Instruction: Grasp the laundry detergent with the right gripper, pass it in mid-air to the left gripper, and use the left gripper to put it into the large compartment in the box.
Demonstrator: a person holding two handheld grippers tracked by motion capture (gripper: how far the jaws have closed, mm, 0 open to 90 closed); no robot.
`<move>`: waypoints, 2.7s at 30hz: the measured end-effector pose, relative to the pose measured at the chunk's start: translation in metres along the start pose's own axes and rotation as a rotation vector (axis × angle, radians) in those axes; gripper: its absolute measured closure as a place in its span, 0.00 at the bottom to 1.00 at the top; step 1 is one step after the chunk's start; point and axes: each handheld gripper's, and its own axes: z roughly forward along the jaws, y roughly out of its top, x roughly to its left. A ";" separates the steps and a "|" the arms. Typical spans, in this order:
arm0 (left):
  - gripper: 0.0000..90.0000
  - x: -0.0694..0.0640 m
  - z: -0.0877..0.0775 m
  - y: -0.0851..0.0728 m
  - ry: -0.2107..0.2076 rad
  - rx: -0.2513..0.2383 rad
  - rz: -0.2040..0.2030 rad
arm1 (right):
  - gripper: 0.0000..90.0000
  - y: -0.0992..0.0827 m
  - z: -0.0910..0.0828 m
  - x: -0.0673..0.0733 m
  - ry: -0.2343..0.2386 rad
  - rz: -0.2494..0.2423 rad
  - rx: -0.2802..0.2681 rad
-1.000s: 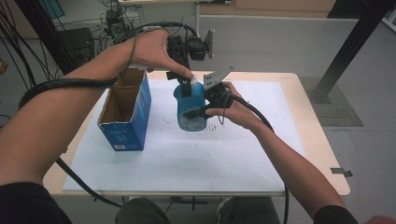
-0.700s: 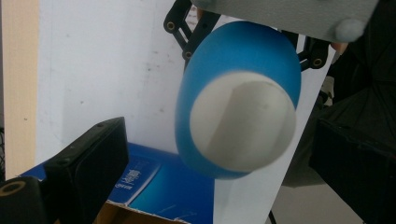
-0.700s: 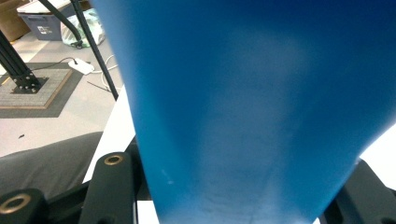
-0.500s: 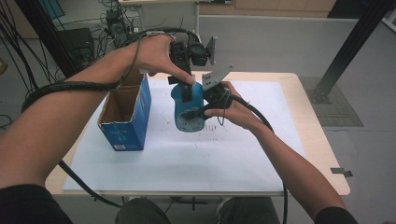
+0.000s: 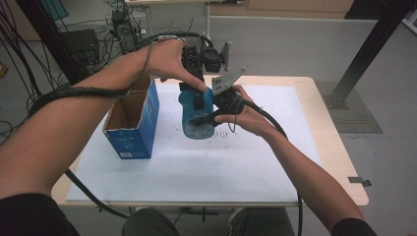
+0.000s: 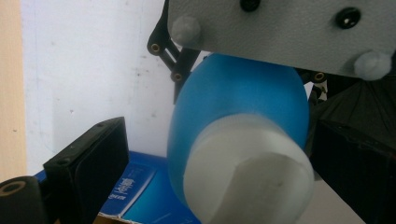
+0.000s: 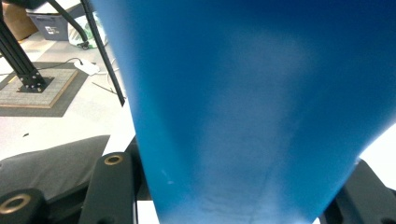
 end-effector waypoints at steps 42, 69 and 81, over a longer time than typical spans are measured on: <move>0.06 -0.003 0.002 0.001 -0.011 -0.013 0.015 | 0.49 0.004 -0.002 0.001 -0.008 -0.009 -0.002; 0.06 -0.004 0.006 -0.001 -0.008 0.003 0.016 | 0.49 0.007 -0.001 0.001 -0.007 -0.022 -0.014; 0.06 -0.004 0.006 0.000 -0.014 -0.001 0.018 | 0.49 0.008 -0.003 0.001 -0.013 -0.023 -0.019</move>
